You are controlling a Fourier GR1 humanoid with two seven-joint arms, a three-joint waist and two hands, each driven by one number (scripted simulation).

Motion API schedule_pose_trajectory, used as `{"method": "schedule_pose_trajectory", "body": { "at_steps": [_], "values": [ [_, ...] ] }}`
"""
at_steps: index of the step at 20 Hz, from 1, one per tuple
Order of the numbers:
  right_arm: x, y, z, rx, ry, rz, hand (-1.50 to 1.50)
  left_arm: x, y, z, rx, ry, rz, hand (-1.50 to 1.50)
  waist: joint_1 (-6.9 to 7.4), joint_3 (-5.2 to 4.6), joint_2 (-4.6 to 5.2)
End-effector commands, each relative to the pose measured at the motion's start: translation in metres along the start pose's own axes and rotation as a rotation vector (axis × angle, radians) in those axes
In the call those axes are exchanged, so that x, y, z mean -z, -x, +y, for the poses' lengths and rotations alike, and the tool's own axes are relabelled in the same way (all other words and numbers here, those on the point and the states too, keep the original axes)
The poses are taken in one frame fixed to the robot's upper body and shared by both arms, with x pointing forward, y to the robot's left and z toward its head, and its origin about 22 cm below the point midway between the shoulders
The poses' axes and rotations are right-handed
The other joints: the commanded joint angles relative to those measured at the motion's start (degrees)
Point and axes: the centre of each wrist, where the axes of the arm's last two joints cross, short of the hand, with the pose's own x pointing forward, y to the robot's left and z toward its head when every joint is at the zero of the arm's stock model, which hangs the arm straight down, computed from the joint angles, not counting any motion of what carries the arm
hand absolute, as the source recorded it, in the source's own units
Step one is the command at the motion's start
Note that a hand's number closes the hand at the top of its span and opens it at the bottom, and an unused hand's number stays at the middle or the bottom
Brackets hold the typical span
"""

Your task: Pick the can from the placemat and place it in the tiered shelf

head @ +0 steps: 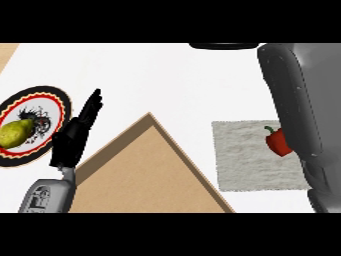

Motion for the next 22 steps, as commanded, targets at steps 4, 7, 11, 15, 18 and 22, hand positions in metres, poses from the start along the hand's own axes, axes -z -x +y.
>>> {"method": "schedule_pose_trajectory", "body": {
  "at_steps": [4,7,11,15,18,22],
  "values": [
    [0.036,-0.003,-0.011,-0.06,0.085,0.125,1.5,-0.006,0.001,-0.005,-0.004,-0.004,-0.011,0.0,0.69,0.01,0.16],
    [0.058,0.015,-0.012,-0.075,0.126,0.135,1.5,0.005,-0.004,0.0,-0.016,0.002,-0.002,0.0,0.3,0.01,0.2],
    [0.073,0.014,-0.023,-0.105,0.159,0.132,1.5,-0.002,0.008,-0.013,-0.003,0.011,0.0,0.0,0.38,0.01,0.13],
    [0.097,0.025,-0.011,-0.167,0.189,0.091,1.5,-0.01,-0.003,-0.018,-0.009,0.019,-0.014,0.0,1.13,0.02,0.24],
    [0.104,0.05,-0.002,-0.208,0.187,0.048,1.5,-0.003,0.008,-0.012,0.009,-0.007,-0.008,0.0,0.54,0.02,0.28],
    [0.124,0.049,-0.012,-0.238,0.195,0.066,1.5,0.014,0.001,-0.013,-0.011,-0.001,-0.017,0.0,0.44,0.01,0.35]
  ]
}}
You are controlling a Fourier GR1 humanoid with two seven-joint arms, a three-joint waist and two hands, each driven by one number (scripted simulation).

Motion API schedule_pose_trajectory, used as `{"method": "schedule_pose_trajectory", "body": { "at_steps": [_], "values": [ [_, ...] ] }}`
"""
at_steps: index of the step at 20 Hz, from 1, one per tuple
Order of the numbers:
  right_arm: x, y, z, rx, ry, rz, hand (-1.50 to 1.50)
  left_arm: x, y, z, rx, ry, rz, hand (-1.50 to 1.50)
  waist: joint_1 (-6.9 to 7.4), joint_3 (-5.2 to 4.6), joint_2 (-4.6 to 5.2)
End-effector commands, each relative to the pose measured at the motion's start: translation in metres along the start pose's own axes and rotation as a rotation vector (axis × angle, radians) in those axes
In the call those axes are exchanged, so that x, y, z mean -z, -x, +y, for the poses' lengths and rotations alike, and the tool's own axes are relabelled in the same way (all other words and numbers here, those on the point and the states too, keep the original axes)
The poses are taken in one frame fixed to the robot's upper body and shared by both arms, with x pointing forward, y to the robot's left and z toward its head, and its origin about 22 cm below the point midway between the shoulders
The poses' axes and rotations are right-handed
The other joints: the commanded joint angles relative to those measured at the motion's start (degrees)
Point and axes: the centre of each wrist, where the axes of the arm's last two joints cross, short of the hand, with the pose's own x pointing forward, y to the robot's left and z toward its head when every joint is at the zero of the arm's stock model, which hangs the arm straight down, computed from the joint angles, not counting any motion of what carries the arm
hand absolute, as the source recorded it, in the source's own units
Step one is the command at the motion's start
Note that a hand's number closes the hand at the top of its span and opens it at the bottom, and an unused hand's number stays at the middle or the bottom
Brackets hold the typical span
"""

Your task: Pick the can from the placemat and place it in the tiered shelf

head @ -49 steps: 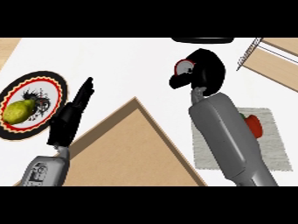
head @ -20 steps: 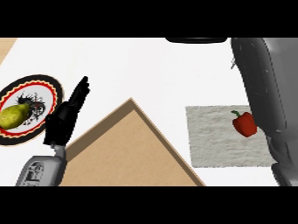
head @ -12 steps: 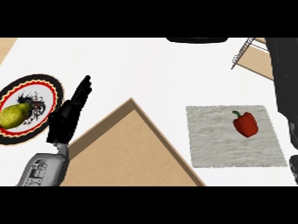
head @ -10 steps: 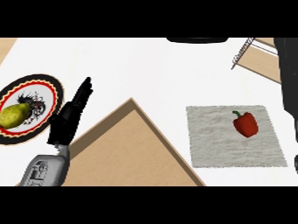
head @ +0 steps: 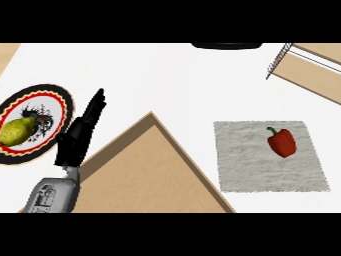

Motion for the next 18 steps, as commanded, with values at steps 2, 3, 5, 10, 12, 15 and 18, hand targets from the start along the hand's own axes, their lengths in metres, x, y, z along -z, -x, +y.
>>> {"method": "schedule_pose_trajectory", "body": {
  "at_steps": [2,3,5,10,12,15,18],
  "values": [
    [0.021,0.035,0.026,-0.066,0.064,-0.017,1.5,0.0,-0.009,0.01,0.011,0.009,0.025,0.0,0.24,-0.03,0.12],
    [0.026,0.036,0.032,-0.115,0.04,-0.036,1.5,-0.01,-0.008,0.006,-0.001,0.024,0.008,0.0,0.72,-0.04,0.19],
    [0.021,0.036,0.034,-0.107,0.052,-0.12,1.5,0.007,-0.022,-0.012,0.005,0.017,0.007,0.0,0.15,-0.03,0.14],
    [0.021,0.062,0.071,-0.065,0.083,-0.025,1.5,-0.001,-0.022,-0.004,-0.01,0.004,0.007,0.0,0.85,-0.02,0.33],
    [0.03,0.052,0.048,0.22,0.121,0.002,1.5,0.007,-0.02,-0.007,-0.004,0.012,-0.009,0.0,0.61,0.14,0.46],
    [0.04,0.065,0.05,0.251,0.118,0.005,1.5,-0.006,-0.009,0.004,-0.015,0.014,0.006,0.0,0.55,0.02,0.16],
    [0.045,0.086,0.072,0.243,0.117,0.006,1.5,-0.008,-0.01,-0.026,-0.007,0.04,0.01,0.0,1.43,0.04,0.59]
  ]
}}
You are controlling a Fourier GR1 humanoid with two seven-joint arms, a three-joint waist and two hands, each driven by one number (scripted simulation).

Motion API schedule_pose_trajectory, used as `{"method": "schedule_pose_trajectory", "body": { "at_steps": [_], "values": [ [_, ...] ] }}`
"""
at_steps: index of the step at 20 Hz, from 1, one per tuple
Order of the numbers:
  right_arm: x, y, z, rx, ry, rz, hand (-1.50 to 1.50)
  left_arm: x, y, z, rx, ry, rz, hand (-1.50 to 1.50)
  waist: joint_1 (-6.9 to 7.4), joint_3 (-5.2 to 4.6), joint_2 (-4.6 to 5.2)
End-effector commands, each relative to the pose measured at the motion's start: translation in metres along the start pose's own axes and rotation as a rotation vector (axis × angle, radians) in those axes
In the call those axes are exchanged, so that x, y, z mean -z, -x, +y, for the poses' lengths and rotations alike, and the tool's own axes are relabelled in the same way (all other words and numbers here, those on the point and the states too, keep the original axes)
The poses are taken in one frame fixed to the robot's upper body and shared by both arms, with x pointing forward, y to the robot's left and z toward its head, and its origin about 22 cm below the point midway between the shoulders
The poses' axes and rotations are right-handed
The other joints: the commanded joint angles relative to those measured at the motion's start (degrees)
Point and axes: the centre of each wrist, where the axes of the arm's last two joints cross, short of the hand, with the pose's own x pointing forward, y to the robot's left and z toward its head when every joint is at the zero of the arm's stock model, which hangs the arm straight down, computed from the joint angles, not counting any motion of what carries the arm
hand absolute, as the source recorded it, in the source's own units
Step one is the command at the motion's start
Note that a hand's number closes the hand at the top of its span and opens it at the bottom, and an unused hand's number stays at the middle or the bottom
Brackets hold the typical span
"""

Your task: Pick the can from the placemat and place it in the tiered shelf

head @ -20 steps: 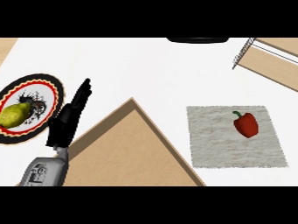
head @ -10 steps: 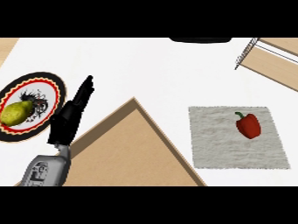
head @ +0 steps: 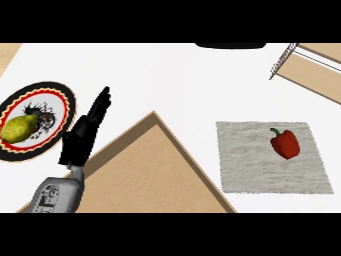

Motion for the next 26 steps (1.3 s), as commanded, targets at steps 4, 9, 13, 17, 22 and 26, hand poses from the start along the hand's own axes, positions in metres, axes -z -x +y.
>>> {"method": "schedule_pose_trajectory", "body": {
  "at_steps": [4,9,13,17,22,26],
  "values": [
    [0.012,0.032,0.008,0.058,0.021,-0.006,1.5,0.0,0.01,0.022,0.007,-0.02,0.013,0.0,-0.67,-0.05,-0.24],
    [0.04,0.069,0.006,-0.18,0.043,0.109,1.5,-0.002,-0.001,-0.001,-0.002,0.011,0.001,0.0,0.1,-0.17,0.25],
    [0.024,0.069,0.016,-0.189,0.106,0.19,-1.5,-0.001,0.002,0.006,0.0,-0.004,0.006,0.0,-0.61,-0.12,-0.22],
    [0.015,0.079,0.02,-0.155,0.099,0.207,-1.5,-0.008,0.012,0.027,0.0,-0.018,0.015,0.0,-0.94,-0.08,-0.43],
    [0.027,0.071,0.009,-0.001,0.139,0.234,-1.5,-0.011,0.015,0.003,-0.015,-0.012,0.018,0.0,-0.82,-0.01,-0.32],
    [0.036,0.037,-0.013,0.107,0.078,0.228,-1.5,0.001,0.005,0.019,0.004,-0.022,0.02,0.0,-1.73,-0.07,-0.71]
  ]
}}
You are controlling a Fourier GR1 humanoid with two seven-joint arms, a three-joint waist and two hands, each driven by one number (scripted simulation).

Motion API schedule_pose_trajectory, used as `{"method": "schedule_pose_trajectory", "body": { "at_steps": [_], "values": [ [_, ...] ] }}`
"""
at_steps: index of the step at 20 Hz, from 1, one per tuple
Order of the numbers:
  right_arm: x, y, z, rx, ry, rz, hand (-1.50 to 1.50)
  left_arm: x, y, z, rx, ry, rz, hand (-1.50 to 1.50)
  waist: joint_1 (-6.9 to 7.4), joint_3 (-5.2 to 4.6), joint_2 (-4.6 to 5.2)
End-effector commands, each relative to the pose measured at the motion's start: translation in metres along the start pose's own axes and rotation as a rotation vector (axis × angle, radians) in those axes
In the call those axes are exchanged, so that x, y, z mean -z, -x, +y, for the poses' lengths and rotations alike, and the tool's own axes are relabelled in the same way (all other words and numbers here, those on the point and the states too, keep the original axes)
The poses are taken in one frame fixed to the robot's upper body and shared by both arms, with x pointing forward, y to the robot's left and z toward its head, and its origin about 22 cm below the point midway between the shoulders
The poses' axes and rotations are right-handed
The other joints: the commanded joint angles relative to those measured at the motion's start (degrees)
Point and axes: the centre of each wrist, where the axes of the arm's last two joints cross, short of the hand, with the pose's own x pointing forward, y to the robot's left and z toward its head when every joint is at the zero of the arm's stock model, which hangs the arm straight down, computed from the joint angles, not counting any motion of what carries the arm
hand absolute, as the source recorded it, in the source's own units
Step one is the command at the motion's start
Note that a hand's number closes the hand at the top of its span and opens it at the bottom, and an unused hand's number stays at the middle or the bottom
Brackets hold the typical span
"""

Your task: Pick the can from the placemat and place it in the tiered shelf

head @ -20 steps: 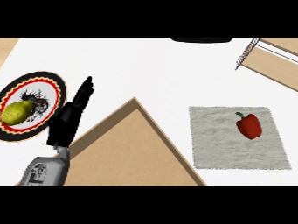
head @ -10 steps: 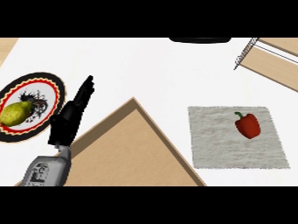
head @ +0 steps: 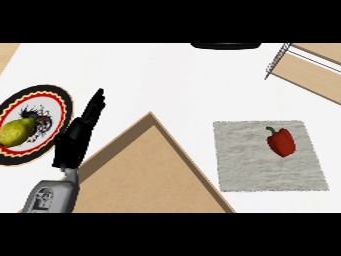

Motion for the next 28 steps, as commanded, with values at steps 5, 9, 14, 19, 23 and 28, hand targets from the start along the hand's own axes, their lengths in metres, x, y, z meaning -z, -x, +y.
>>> {"method": "schedule_pose_trajectory", "body": {
  "at_steps": [5,9,14,19,23,28],
  "values": [
    [-0.006,-0.008,-0.008,0.128,-0.058,0.017,-1.5,0.01,0.008,0.001,0.015,-0.013,-0.001,0.0,-0.09,-0.01,0.09],
    [0.011,-0.037,-0.034,0.274,0.031,0.068,-1.5,0.001,0.011,0.013,0.003,-0.007,0.0,0.0,-0.01,-0.04,-0.02],
    [0.051,-0.059,-0.085,0.445,0.174,0.14,-1.5,0.0,0.005,-0.001,-0.009,0.009,0.011,0.0,-0.34,-0.07,-0.25],
    [0.08,-0.026,-0.127,0.409,0.213,0.242,-1.5,-0.001,0.0,-0.002,0.005,-0.046,0.026,0.0,-2.36,-0.05,-0.94],
    [0.071,-0.011,-0.144,0.305,0.102,0.348,-1.5,-0.019,0.018,0.024,0.005,-0.065,0.051,0.0,-3.9,-0.17,-1.75],
    [0.064,0.03,-0.181,0.247,0.04,0.349,-1.5,-0.011,0.018,0.02,-0.002,-0.086,0.059,0.0,-5.58,-0.08,-1.61]
  ]
}}
